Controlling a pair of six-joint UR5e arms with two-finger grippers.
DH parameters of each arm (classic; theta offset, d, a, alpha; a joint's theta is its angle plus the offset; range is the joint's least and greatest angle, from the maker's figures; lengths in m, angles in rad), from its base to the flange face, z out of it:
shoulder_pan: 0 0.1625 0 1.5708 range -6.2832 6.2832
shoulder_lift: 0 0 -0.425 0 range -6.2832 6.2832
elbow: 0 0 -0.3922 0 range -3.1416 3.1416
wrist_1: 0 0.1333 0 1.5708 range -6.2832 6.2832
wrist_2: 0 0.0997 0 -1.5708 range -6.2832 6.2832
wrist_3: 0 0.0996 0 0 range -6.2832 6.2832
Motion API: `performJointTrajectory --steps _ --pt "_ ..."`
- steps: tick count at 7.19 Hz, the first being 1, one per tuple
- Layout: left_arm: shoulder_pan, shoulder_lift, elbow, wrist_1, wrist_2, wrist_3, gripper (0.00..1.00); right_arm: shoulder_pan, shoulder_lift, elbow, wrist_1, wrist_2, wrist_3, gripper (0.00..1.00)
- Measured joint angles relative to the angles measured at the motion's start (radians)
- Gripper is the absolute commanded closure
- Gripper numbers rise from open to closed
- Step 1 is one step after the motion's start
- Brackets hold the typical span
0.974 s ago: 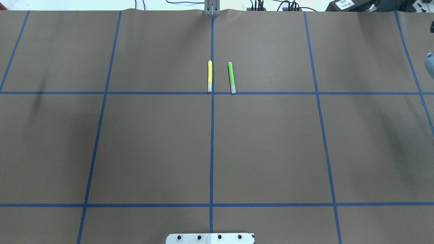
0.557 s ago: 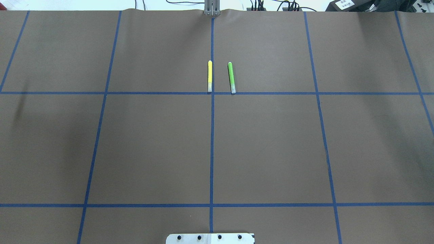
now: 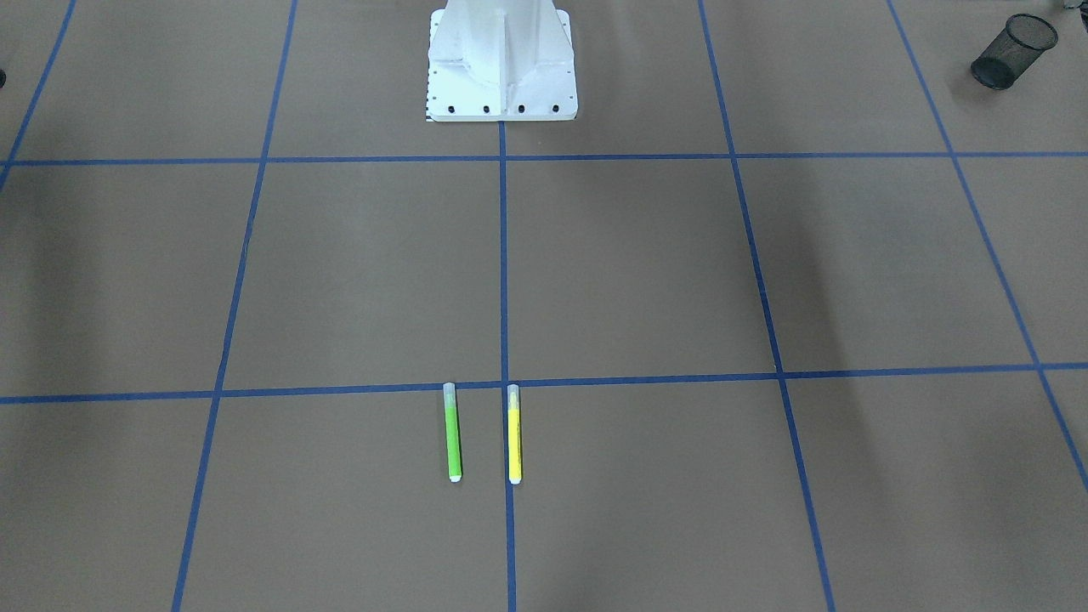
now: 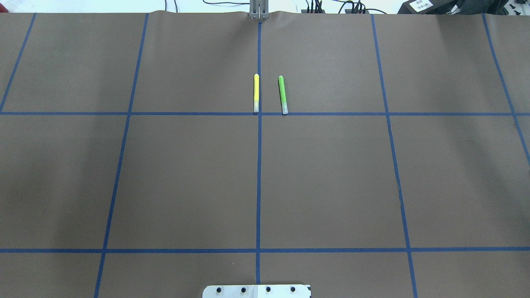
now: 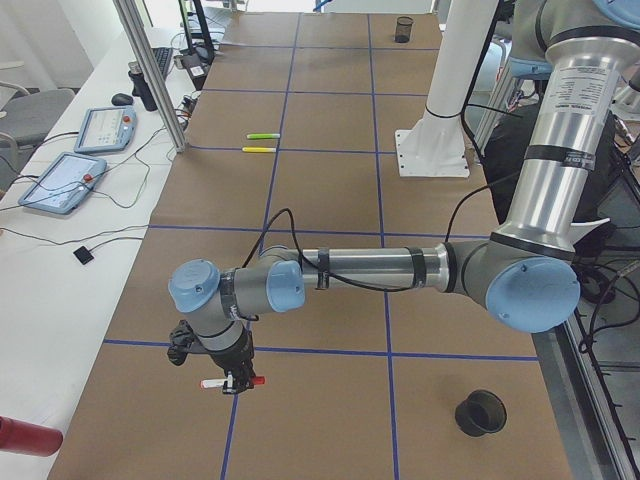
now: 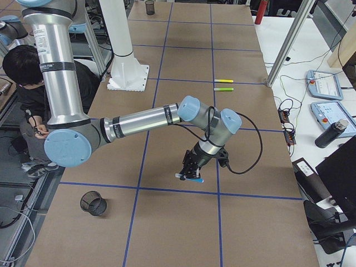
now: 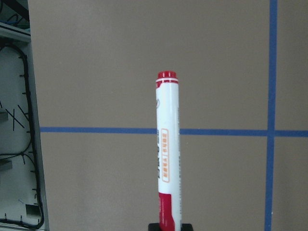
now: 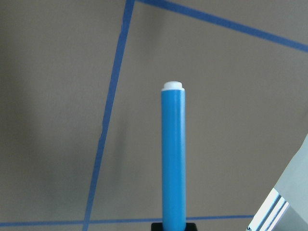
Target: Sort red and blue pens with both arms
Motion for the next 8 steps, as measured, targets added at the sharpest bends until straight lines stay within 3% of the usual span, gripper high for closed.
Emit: performJointTrajectory --steps 2,3,8 --pt "-0.014 0.085 -0.139 0.136 -0.011 0.014 1.0 0.058 -0.039 0.111 -0.283 0.043 -0.033 1.0" --pt "-0.016 0.134 -0.196 0.162 -0.026 0.015 1.0 0.078 -0.081 0.125 -0.352 0.057 -0.068 1.0" --pt "-0.018 0.355 -0.378 0.18 -0.159 0.016 1.0 0.112 -0.305 0.061 -0.378 0.102 -0.153 1.0"
